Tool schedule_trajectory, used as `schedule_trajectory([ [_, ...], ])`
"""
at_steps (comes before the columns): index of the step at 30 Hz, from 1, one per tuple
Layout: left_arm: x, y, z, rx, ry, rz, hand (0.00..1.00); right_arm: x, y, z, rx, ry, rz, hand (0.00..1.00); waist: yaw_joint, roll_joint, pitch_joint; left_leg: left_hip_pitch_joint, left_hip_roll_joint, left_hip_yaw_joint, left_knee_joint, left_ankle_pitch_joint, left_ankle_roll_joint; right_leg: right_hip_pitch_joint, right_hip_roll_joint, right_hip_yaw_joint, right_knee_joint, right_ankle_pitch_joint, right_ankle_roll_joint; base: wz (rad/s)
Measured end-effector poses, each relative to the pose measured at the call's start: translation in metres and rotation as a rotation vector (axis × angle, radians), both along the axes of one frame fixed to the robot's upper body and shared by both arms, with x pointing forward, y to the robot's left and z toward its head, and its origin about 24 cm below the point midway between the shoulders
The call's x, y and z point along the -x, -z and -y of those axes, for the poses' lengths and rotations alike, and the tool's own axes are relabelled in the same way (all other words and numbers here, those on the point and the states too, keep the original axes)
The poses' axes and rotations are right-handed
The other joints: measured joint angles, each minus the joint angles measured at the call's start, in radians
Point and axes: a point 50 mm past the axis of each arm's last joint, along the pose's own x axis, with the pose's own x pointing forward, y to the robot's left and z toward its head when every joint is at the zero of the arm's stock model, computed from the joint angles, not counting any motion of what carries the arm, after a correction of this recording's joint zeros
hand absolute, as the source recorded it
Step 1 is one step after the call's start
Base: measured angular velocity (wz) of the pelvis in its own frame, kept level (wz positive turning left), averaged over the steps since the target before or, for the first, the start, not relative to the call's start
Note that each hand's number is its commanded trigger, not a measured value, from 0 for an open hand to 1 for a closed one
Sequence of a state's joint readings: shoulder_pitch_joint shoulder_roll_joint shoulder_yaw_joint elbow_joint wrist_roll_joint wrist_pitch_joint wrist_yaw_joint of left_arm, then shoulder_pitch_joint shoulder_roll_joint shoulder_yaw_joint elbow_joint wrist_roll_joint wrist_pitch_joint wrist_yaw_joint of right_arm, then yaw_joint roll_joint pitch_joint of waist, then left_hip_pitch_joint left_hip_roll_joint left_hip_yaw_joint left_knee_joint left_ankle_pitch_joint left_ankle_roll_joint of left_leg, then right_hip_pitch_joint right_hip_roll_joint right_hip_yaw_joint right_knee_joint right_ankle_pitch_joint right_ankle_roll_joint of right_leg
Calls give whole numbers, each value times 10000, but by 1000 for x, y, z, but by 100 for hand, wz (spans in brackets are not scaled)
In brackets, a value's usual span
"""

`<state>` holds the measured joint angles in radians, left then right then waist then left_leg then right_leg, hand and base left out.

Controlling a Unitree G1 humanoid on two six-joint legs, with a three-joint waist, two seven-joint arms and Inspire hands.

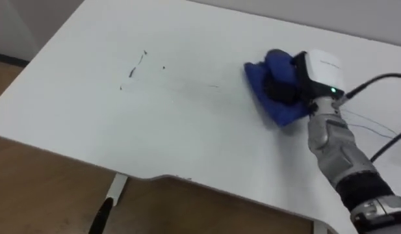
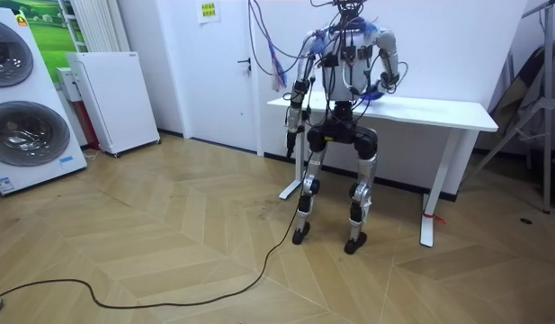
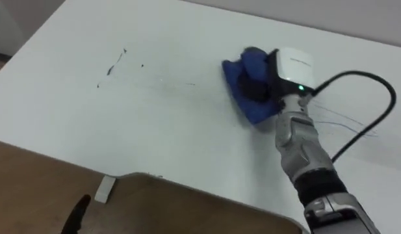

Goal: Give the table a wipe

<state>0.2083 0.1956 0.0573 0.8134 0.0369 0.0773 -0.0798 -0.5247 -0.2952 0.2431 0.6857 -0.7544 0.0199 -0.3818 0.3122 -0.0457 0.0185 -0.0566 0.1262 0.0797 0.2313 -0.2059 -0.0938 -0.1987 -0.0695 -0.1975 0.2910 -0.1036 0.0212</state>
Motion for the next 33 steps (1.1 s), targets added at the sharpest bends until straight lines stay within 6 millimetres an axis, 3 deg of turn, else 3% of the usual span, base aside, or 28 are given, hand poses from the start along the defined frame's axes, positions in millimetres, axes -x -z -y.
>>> schedule_trajectory([
  [3, 25, 3, -7, -118, -295, -628, 0, 9, 13, 13, 44, 346, -295, 100, -134, -21, -9, -8, -4, -129, -4, -21, 2, 119, -2, -110, -126, -12, 19, 14],
  [6, 44, 3, -13, -259, -652, -1019, 0, 50, 57, 53, -452, 1898, -1351, 100, -425, -25, -12, -19, -12, -144, -2, -35, 19, 316, -20, -265, -260, -48, 80, 23],
  [9, 69, 3, -20, -524, -949, -1569, 0, 84, 74, 77, -1470, 3137, -1125, 100, -1039, 23, -37, 105, -22, -116, 7, -39, 27, 593, -34, -315, -382, -98, 134, 14],
  [12, 69, 3, -20, -614, -861, -1587, 0, 96, 81, 90, -1996, 4024, -1334, 100, -1298, 52, -95, 314, -17, -116, -12, -39, 27, 897, -28, -367, -529, -122, 152, 7],
  [14, 57, 3, -18, -542, -781, -1299, 0, 97, 82, 91, -2018, 4172, -1460, 100, -1335, 57, -99, 380, -10, -102, -58, -39, 27, 919, -10, -330, -512, -119, 147, -7],
  [17, 34, 2, -12, -454, -462, -766, 0, 85, 77, 81, -1888, 3883, -1506, 100, -1073, 50, -103, 492, -19, -100, -281, -44, 32, 758, 83, -32, -463, -45, 96, -33],
  [20, 16, 2, -2, -234, -179, -382, 0, 59, 61, 51, -1319, 2662, -1314, 100, -642, 47, -106, 470, -12, -94, -294, -61, 22, 389, 200, 206, -295, 85, -14, -48],
  [22, 0, 2, 7, -12, 37, -29, 0, 34, 38, 9, -1085, 979, -719, 100, -401, 70, -92, 393, 19, -92, -354, -57, 12, 133, 262, 183, -230, 155, -109, -38],
  [24, -8, 1, 13, 111, 231, 192, 0, 25, 29, -4, -704, 221, -562, 100, -239, 80, -91, 401, 18, -93, -358, -56, 11, 138, 268, 181, -220, 152, -111, 1],
  [26, -8, 0, 14, 260, 104, 307, 0, 21, 24, -6, -597, 94, -416, 100, -23, 57, -86, 389, 6, -103, -359, -56, 12, 116, 249, 158, -206, 147, -102, 6],
  [29, 6, 0, 10, 364, -318, 173, 0, 22, 25, -3, -634, 212, -424, 100, -107, -1, -85, 279, -26, -153, -326, -54, 19, 33, 182, -68, -219, 143, -96, 6],
  [32, 28, 2, 5, 422, -900, -246, 0, 47, 53, 20, -634, 944, -1015, 100, -598, 6, -80, 301, -26, -167, -256, -54, 25, 337, 99, -538, -415, 135, -84, 29],
  [33, 40, 4, 1, 357, -1208, -520, 0, 65, 69, 35, -1325, 1604, -1249, 100, -952, -10, -82, 314, -47, -148, -251, -53, 30, 448, 35, -654, -419, 60, -19, 37],
])
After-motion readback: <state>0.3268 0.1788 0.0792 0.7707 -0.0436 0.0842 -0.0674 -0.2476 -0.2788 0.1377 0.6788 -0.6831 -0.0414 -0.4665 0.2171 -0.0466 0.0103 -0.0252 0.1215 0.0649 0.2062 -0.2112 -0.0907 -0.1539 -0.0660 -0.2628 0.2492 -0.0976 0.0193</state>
